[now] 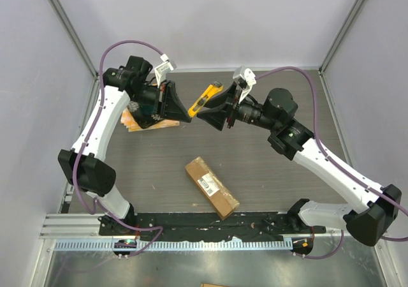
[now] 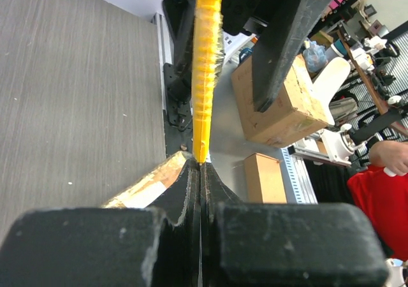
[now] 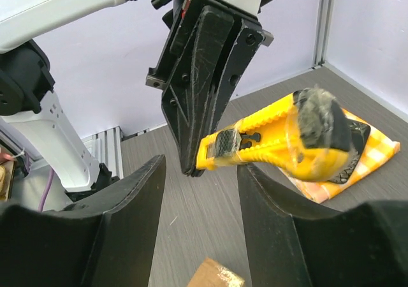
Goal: Unpack the express box
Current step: Cut the express box at the center of the board.
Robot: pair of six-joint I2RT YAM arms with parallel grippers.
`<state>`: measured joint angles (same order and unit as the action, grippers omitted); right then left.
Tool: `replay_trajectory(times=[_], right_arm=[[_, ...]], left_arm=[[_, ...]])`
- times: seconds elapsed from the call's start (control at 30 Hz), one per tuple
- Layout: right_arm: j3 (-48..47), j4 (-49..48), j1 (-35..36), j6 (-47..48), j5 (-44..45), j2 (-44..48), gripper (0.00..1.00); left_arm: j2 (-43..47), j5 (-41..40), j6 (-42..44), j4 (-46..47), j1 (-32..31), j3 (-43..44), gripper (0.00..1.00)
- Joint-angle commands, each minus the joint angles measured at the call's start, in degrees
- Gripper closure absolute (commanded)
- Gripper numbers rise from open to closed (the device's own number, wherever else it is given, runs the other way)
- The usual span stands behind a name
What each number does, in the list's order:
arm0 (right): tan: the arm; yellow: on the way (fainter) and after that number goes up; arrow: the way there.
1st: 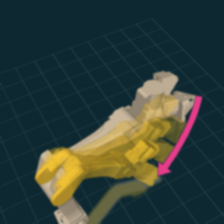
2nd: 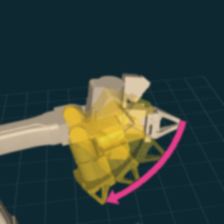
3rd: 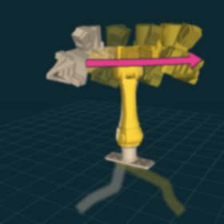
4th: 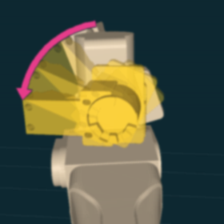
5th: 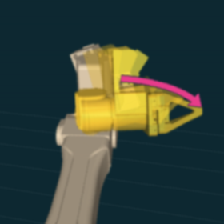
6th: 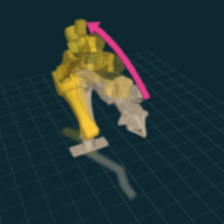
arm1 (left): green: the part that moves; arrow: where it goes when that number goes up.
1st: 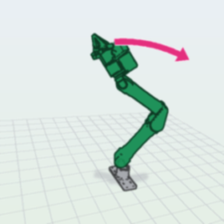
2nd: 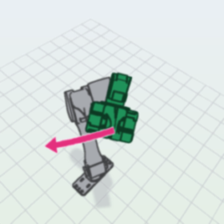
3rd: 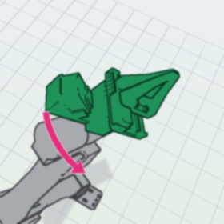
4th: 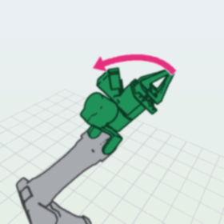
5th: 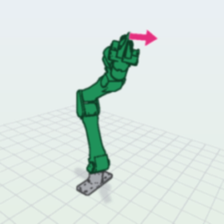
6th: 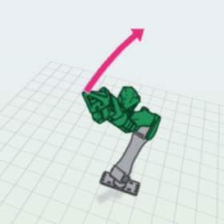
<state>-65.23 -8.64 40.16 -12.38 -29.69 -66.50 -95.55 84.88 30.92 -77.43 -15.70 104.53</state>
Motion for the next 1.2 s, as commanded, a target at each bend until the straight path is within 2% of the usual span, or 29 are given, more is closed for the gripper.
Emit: replay_trajectory(times=[0.0, 0.3, 0.5, 0.57, 0.9, 1.17], right_arm=[[-1.12, -6.65, -0.35, -2.12, -3.79, -2.66, 0.46], [0.8, -7.61, -1.4, -3.52, -3.97, -3.81, 0.48], [4.41, -13.06, -3.6, -7.74, -4.14, -2.5, 0.46], [4.5, -14.29, -4.74, -8.88, -4.41, -2.49, 0.43], [3.27, -20.7, -6.32, -15.12, -10.38, -4.52, 0.4], [2.66, -21.24, -6.32, -16.71, -15.3, -4.16, 0.41]], left_arm=[[2.91, 10.66, -3.58, -0.62, -0.47, -0.64, 1.0], [3.26, 10.57, -4.37, 0.61, -0.47, -0.82, 1.0], [3.79, 10.66, -4.64, 1.58, -0.47, -1.17, 1.0], [3.79, 10.65, -4.73, 1.75, -0.47, -1.17, 1.0], [4.49, 10.66, -5.78, 3.07, -0.47, -1.61, 1.0], [4.14, 10.48, -5.87, 3.25, -0.47, -1.87, 1.0]])
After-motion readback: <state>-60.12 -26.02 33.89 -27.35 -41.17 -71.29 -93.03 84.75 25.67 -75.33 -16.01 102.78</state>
